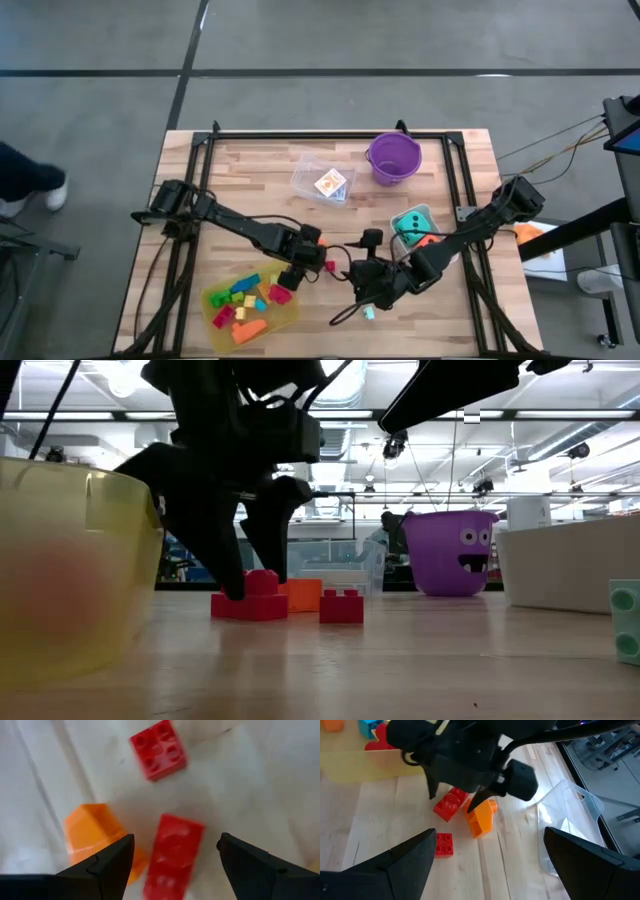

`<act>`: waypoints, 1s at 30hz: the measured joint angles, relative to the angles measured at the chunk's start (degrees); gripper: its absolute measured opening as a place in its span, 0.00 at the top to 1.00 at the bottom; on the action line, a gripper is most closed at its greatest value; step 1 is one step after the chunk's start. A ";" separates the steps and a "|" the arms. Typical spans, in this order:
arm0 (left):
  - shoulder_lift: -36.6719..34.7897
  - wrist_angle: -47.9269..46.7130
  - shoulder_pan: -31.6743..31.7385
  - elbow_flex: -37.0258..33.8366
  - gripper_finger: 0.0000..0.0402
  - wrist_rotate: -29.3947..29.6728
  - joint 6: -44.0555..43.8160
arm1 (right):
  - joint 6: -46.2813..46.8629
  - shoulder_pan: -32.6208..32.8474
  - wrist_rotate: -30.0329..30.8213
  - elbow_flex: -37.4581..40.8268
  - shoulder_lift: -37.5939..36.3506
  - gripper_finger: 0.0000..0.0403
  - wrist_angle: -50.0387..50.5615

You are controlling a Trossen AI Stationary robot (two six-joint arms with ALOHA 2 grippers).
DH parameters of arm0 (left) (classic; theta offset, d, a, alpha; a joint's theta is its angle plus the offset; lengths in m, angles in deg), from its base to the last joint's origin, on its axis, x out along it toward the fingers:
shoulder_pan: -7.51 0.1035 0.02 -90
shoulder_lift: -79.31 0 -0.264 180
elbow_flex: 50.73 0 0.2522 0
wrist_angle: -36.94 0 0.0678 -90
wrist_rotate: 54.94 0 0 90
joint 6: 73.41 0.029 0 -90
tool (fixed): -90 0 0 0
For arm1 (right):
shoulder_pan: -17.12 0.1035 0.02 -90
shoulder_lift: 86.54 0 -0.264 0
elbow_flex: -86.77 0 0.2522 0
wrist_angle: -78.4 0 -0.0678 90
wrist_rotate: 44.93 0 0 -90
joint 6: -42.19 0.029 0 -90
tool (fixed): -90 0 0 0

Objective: Pick & Place Toys
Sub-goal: Put the red game piece into the yellow bin

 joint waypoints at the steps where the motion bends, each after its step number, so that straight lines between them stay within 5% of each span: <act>1: 0.13 -0.22 0.24 -0.02 0.29 0.16 0.15 | 0.02 0.02 0.00 0.00 0.00 0.10 0.08; 30: 0.57 -0.29 0.99 -0.07 0.29 -4.14 6.16 | -0.02 0.02 0.02 0.00 -0.22 0.10 0.20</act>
